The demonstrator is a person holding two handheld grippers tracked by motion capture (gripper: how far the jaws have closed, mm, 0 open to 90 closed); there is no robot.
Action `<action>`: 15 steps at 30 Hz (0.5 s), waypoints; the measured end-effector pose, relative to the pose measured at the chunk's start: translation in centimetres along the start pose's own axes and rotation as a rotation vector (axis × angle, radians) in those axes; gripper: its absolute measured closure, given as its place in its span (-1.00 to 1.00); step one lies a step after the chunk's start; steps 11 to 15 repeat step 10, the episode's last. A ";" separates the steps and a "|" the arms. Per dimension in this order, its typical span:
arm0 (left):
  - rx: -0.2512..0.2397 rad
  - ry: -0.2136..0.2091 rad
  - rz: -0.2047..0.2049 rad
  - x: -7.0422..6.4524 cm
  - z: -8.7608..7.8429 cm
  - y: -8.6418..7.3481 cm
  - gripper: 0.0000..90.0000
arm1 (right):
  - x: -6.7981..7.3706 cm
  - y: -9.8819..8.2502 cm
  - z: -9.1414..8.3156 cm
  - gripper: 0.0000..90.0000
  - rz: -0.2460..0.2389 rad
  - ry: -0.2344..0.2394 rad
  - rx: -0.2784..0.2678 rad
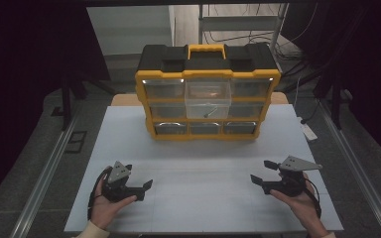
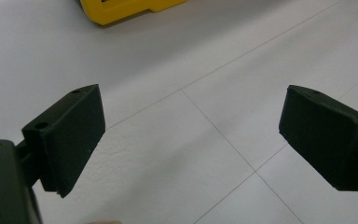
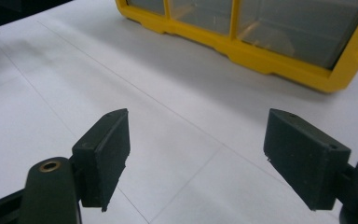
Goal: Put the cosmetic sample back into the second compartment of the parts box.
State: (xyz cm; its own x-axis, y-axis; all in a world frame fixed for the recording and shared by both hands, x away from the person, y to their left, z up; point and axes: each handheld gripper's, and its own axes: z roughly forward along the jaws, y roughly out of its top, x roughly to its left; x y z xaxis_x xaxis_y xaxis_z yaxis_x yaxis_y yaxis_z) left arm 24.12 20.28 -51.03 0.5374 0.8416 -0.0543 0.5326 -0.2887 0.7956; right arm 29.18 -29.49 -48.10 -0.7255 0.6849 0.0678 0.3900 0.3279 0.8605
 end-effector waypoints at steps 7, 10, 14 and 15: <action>-0.001 0.000 0.001 0.0 0.0 0.0 -0.83 | -0.2 -0.3 0.2 -0.49 0.006 0.000 0.002; 0.000 0.001 0.004 0.0 0.0 0.0 -0.83 | -0.2 -0.3 0.2 -0.49 0.003 0.000 0.001; 0.000 0.001 0.004 0.0 0.0 0.0 -0.83 | -0.2 -0.3 0.2 -0.49 0.003 0.000 0.001; 0.000 0.001 0.004 0.0 0.0 0.0 -0.83 | -0.2 -0.3 0.2 -0.49 0.003 0.000 0.001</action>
